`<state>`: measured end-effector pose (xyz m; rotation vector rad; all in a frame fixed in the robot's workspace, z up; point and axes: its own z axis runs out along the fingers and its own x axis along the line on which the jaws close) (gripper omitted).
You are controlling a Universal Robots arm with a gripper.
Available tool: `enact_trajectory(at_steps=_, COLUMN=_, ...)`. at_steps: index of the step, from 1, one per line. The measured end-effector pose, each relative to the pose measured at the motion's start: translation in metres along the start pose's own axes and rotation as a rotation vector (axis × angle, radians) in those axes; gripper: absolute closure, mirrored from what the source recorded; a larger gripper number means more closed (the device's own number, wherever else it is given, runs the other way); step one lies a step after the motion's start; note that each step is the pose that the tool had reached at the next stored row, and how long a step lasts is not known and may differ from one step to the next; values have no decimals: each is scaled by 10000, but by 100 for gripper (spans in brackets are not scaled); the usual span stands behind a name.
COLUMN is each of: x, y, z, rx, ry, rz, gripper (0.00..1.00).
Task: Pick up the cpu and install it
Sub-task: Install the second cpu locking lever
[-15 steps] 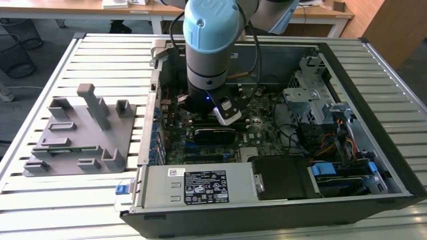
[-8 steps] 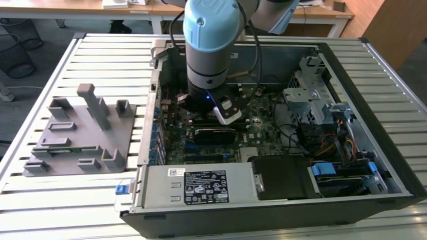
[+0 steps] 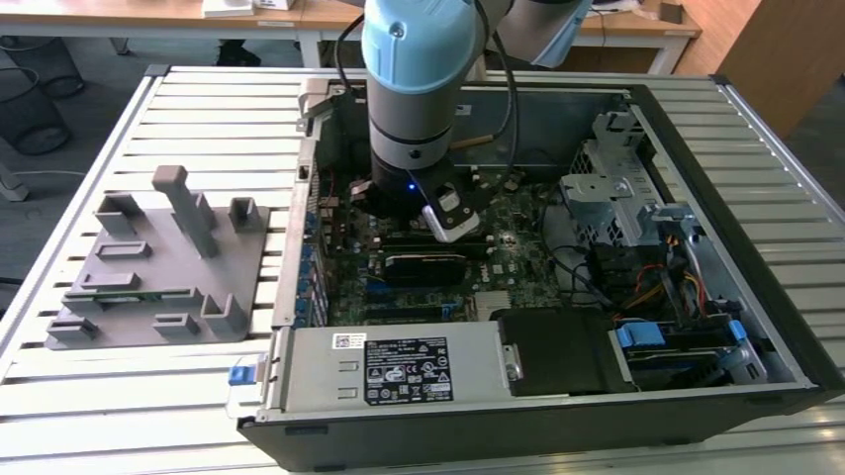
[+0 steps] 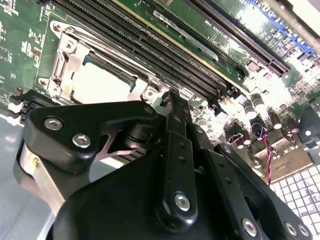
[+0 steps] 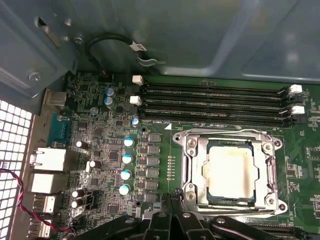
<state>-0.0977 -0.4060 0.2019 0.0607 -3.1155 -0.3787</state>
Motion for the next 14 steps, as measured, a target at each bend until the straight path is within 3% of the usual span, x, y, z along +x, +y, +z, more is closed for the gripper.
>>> enact_trajectory(at_steps=14, x=0, y=14, z=-58, rx=4, ry=1, rz=1, gripper=89)
